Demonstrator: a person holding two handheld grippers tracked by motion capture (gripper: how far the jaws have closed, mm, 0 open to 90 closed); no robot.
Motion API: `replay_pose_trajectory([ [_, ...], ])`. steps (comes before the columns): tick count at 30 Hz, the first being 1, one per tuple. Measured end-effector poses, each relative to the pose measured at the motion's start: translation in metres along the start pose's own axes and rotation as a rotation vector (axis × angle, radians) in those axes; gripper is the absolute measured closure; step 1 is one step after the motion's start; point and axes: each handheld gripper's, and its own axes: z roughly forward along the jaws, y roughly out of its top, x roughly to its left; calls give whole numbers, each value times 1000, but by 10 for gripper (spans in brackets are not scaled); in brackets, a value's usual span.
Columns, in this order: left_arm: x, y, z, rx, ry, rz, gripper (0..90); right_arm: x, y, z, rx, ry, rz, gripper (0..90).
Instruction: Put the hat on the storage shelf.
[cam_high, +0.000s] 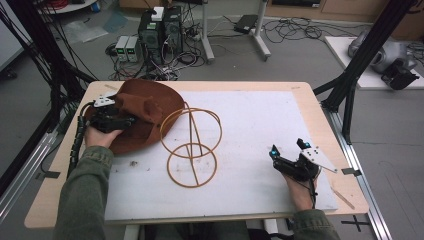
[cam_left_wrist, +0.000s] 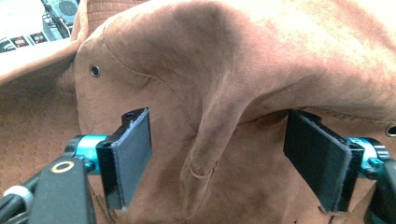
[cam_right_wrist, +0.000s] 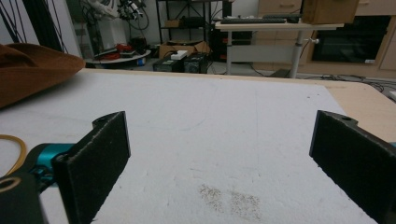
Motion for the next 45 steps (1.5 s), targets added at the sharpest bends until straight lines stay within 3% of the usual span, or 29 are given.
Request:
replay_pose_trajectory([
  [2, 0, 0, 0, -1, -11, -8, 272, 0, 0, 0, 7, 5, 0, 43],
  [3, 0, -1, 1, 3, -17, -8, 344, 0, 0, 0, 4, 3, -5, 43],
  [5, -2, -2, 3, 16, -14, -6, 394, 0, 0, 0, 5, 6, 5, 43],
  [6, -3, -2, 4, 25, -12, -8, 532, -1, 0, 1, 18, 9, 9, 43],
  [7, -5, -3, 5, 35, -10, -5, 532, -1, 0, 1, 18, 9, 9, 43],
  [8, -6, -3, 6, 52, 7, -2, 592, -1, 0, 1, 20, 11, 10, 43],
  [10, -6, -4, 6, 87, 31, 15, 808, -1, 0, 1, 21, 9, 10, 43],
  [11, -5, -3, 5, 90, 31, 16, 860, -1, 0, 1, 19, 8, 13, 43],
  [16, -8, -1, -1, 49, 64, 18, 867, -1, 0, 1, 22, 9, 9, 43],
  [20, -7, -3, -2, 40, 48, 10, 870, -1, 0, 1, 22, 9, 7, 43],
  [31, -12, -3, -11, -14, 89, 34, 870, -1, -1, 0, 22, 7, 13, 43],
  [35, -14, -6, -17, -50, 117, 27, 870, -2, -1, 0, 20, 4, 9, 43],
  [45, -18, 0, -42, -135, 165, 58, 870, -2, -1, 0, 22, -2, 5, 43],
])
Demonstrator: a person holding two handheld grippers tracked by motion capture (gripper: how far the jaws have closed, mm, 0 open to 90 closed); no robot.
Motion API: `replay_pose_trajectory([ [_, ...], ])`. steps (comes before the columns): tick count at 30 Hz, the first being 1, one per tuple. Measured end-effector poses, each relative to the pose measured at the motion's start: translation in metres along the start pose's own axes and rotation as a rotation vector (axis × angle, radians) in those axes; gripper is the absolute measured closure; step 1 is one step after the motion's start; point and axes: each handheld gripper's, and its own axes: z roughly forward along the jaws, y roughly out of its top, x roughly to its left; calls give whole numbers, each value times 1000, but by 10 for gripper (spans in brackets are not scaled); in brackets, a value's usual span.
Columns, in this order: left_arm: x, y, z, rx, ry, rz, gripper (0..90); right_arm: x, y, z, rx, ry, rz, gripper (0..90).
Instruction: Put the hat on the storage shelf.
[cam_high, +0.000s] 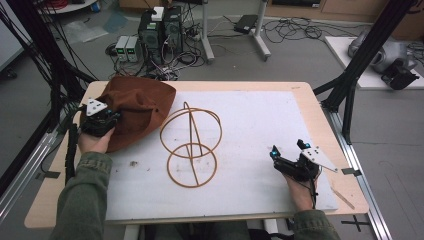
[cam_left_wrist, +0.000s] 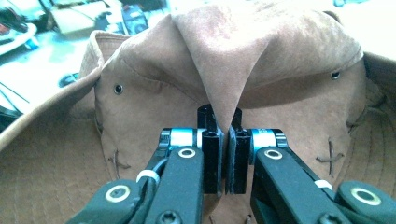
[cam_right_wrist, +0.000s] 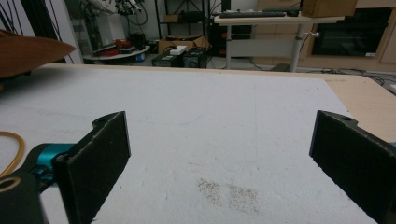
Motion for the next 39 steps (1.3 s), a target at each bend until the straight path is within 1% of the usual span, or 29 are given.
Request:
replay_pose_trajectory([
  [2, 1, 2, -7, -27, 17, 0, 870, 0, 0, 0, 5, 1, 6, 43],
  [5, 1, 4, -15, -67, 36, 12, 870, 0, 0, -1, 5, 0, 6, 43],
  [7, 0, 7, -20, -88, 42, 19, 870, 0, 0, 0, 4, 0, 4, 43],
  [9, -2, 9, -25, -119, 38, 22, 869, 1, -1, 0, 8, -1, 9, 43],
  [12, -6, 14, -31, -150, 44, 45, 869, 1, 0, 0, 6, 0, 8, 43],
  [16, -10, 20, -41, -210, 50, 52, 869, 1, 0, -1, 3, -1, 8, 43],
  [19, -13, 27, -51, -270, 49, 46, 869, 0, 0, 0, 1, -1, 4, 43],
  [21, -15, 31, -57, -305, 44, 38, 869, 1, 0, -1, 4, 1, 10, 43],
  [24, -17, 39, -67, -353, 37, 40, 869, 0, 0, -1, 1, 0, 5, 43],
  [25, -17, 41, -70, -363, 38, 43, 869, 0, 0, -1, 0, 1, 6, 43],
  [27, -17, 45, -76, -389, 33, 28, 868, 0, 0, -1, 2, 0, 11, 43],
  [31, -17, 50, -86, -432, 39, 17, 868, 0, 0, -2, 0, -2, 12, 43],
  [32, -17, 52, -88, -441, 35, 17, 868, 0, 0, -2, 1, -3, 14, 43],
  [34, -19, 55, -94, -459, 38, 24, 868, 0, 0, -2, 1, 0, 17, 43],
  [35, -19, 57, -97, -476, 22, 16, 868, 0, 0, -1, 0, -1, 15, 43],
  [39, -20, 64, -105, -508, -10, -10, 867, 0, 0, -1, 5, 0, 16, 43],
])
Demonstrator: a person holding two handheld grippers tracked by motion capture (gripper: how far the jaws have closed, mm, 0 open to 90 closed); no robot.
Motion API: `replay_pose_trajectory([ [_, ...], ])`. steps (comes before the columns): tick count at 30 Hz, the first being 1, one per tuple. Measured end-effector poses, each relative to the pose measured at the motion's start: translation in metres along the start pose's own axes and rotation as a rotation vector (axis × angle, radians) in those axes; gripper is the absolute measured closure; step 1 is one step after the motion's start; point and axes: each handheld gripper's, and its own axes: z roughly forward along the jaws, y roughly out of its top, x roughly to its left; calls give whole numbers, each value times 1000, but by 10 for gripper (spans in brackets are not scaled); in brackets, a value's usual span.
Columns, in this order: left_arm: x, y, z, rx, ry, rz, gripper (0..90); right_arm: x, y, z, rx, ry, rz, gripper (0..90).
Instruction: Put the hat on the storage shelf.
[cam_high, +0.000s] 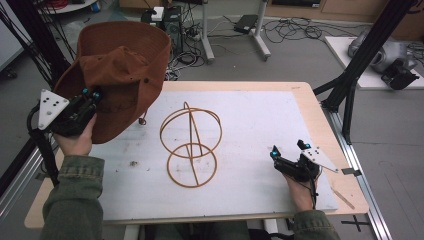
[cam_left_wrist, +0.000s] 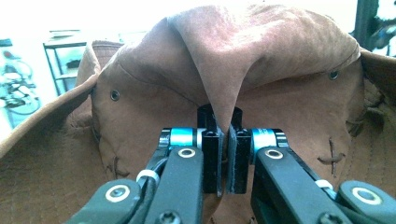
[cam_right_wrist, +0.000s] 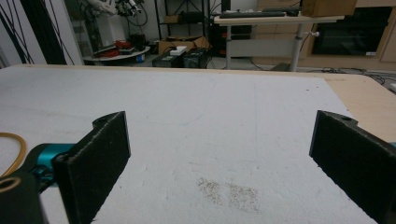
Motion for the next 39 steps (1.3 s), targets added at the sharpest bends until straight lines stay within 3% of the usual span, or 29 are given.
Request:
replay_pose_trajectory([
  [5, -4, 10, -4, -21, -24, -4, 867, 0, 1, -2, -23, -13, -11, 45],
  [11, -12, 21, -7, -63, -70, -25, 867, -2, 2, -3, -33, -17, 9, 47],
  [18, -26, 34, -8, -106, -124, -7, 866, -1, 1, -2, -27, -12, 11, 47],
  [24, -40, 43, -7, -129, -198, -19, 866, -2, 1, -3, -28, -12, 9, 47],
  [30, -51, 49, -3, -110, -276, -3, 866, -2, 1, -3, -31, -11, 7, 47],
  [39, -67, 51, -1, -119, -387, -30, 866, -2, 1, -2, -30, -10, 7, 47],
])
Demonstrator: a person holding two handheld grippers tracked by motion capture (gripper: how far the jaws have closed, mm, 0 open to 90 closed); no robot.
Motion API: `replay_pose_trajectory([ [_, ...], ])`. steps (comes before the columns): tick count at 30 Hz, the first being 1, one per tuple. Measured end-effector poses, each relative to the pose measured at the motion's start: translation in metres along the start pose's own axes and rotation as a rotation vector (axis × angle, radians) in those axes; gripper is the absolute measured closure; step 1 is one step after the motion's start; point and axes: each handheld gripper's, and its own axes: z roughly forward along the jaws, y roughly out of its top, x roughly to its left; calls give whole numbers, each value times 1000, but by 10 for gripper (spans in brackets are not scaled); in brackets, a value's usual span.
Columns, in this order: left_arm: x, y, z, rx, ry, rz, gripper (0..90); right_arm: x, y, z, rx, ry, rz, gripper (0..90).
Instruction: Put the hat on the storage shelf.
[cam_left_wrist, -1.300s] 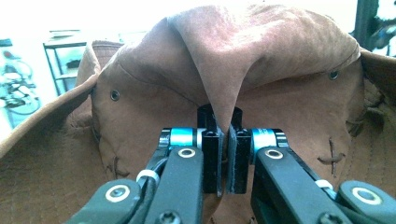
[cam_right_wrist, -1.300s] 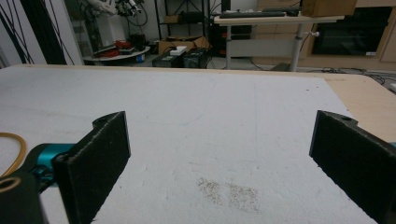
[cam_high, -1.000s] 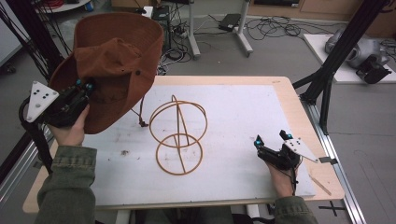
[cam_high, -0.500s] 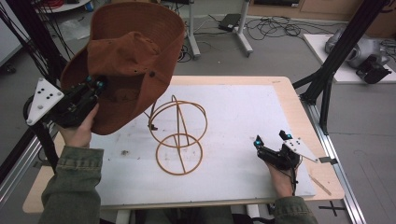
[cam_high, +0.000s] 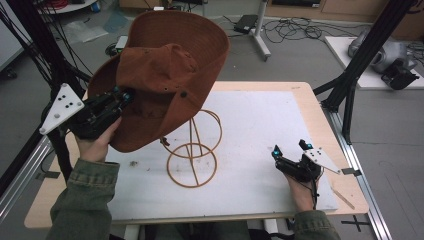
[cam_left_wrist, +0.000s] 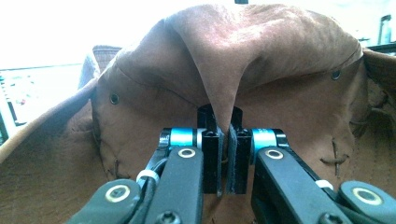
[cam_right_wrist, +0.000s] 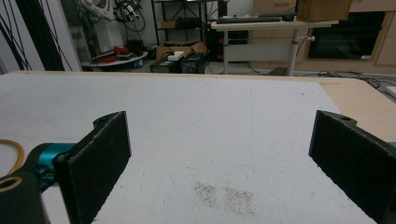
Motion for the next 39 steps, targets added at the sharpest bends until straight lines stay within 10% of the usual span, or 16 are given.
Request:
replay_pose_trajectory([
  [14, -15, -1, 16, 7, -143, -1, 865, 0, 0, 0, 4, 3, -1, 47],
  [39, -11, -23, 19, 156, -306, -12, 863, 1, -2, 2, 20, 15, -14, 47],
])
